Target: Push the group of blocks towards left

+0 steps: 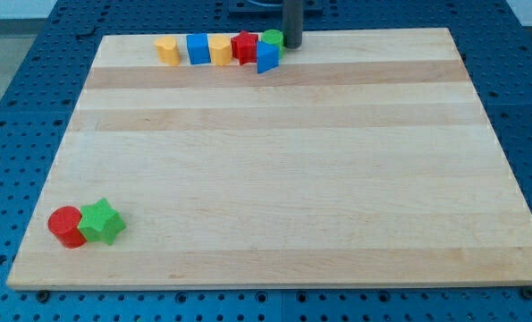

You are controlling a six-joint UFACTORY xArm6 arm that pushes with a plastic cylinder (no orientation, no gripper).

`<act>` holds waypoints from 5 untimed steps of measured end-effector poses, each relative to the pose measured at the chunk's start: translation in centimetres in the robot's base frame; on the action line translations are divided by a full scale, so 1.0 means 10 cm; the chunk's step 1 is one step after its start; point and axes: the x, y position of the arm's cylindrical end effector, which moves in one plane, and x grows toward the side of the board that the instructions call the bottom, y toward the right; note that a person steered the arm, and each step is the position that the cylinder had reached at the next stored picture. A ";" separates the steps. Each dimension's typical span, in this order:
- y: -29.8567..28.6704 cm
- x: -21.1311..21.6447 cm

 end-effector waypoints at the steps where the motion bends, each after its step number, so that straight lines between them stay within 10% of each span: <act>1: -0.44 0.01; 5: -1.46 -0.04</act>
